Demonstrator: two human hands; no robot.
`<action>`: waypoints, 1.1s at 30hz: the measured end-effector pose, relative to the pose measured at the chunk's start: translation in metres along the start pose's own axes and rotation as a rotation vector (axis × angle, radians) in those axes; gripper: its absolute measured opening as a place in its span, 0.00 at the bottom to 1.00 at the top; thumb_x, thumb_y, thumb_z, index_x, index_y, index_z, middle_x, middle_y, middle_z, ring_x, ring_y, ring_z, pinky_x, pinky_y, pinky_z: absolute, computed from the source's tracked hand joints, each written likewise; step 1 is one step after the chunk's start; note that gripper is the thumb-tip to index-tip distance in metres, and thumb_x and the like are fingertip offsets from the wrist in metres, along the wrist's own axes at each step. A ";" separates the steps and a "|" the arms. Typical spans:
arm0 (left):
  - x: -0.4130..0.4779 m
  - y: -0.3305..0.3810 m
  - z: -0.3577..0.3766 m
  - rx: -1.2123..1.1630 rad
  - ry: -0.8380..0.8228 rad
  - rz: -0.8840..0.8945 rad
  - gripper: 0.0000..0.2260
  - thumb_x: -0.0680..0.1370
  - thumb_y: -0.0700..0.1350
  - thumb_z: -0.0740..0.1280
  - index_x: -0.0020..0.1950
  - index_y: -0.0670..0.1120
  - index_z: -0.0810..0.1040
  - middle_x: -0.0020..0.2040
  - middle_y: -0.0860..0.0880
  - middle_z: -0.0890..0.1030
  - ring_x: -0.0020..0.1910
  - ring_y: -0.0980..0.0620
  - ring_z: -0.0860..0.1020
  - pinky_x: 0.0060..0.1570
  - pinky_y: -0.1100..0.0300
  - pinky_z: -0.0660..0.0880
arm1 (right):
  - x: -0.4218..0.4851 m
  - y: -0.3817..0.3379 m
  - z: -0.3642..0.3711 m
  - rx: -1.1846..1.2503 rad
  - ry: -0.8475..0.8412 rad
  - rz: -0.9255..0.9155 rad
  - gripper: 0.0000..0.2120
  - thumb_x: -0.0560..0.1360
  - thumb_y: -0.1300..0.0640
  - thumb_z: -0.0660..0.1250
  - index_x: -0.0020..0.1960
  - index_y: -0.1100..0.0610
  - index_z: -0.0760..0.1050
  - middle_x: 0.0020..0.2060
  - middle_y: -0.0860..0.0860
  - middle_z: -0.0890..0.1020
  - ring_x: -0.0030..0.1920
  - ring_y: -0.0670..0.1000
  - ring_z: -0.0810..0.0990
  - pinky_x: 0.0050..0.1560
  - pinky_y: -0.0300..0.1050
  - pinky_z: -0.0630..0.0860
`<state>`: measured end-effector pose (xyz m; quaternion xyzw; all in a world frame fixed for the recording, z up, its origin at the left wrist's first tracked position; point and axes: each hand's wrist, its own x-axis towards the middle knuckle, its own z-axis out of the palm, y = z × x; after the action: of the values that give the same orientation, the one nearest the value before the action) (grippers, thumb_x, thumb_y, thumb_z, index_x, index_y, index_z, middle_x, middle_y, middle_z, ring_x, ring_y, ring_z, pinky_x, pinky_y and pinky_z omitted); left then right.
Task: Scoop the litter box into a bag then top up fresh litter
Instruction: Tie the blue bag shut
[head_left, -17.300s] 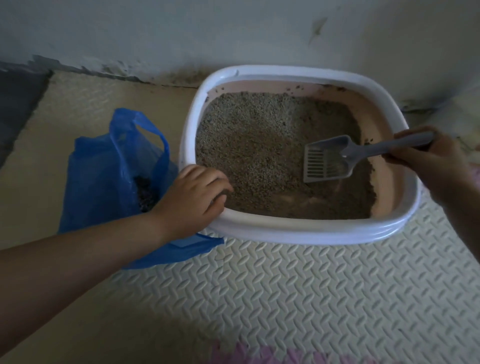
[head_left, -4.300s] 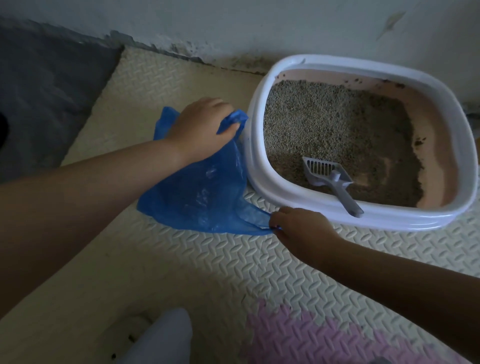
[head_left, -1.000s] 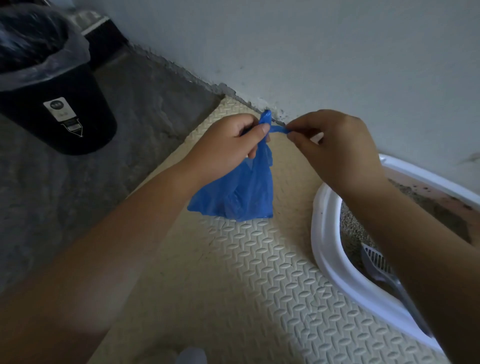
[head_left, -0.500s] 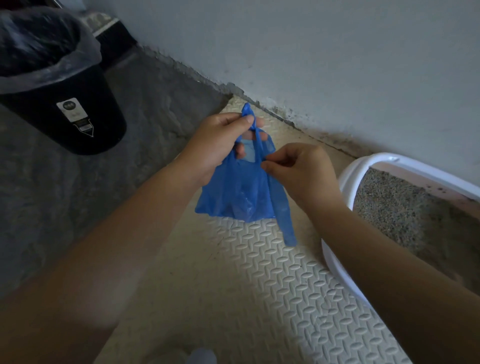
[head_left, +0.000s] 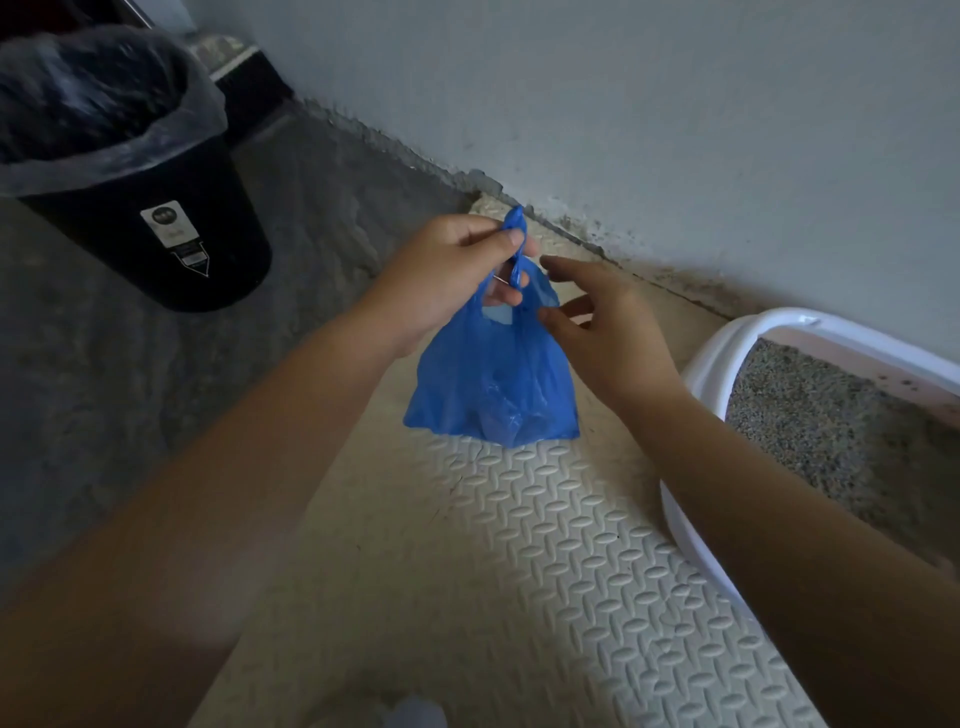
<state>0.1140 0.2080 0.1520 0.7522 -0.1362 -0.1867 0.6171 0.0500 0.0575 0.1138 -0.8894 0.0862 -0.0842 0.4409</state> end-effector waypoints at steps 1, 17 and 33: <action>0.000 0.000 -0.001 0.021 -0.002 0.002 0.10 0.82 0.44 0.61 0.50 0.45 0.82 0.42 0.43 0.83 0.36 0.53 0.82 0.43 0.64 0.79 | 0.001 0.000 0.001 -0.003 -0.013 0.004 0.20 0.76 0.57 0.66 0.67 0.48 0.72 0.54 0.43 0.78 0.41 0.34 0.76 0.39 0.21 0.68; 0.002 -0.012 0.002 0.077 0.133 0.084 0.09 0.79 0.44 0.64 0.44 0.49 0.83 0.45 0.49 0.85 0.41 0.55 0.83 0.50 0.62 0.78 | 0.004 -0.006 -0.002 -0.069 -0.018 -0.010 0.04 0.75 0.55 0.65 0.44 0.50 0.78 0.39 0.44 0.80 0.37 0.40 0.75 0.35 0.29 0.66; -0.001 -0.013 0.006 -0.141 0.088 0.075 0.08 0.79 0.39 0.64 0.45 0.44 0.82 0.43 0.53 0.85 0.45 0.59 0.82 0.46 0.69 0.75 | -0.002 -0.007 0.001 0.068 0.001 0.047 0.12 0.77 0.56 0.64 0.58 0.47 0.78 0.31 0.47 0.79 0.31 0.43 0.75 0.35 0.38 0.71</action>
<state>0.1095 0.2056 0.1387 0.7086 -0.1233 -0.1394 0.6806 0.0484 0.0623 0.1186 -0.8717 0.1046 -0.0769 0.4725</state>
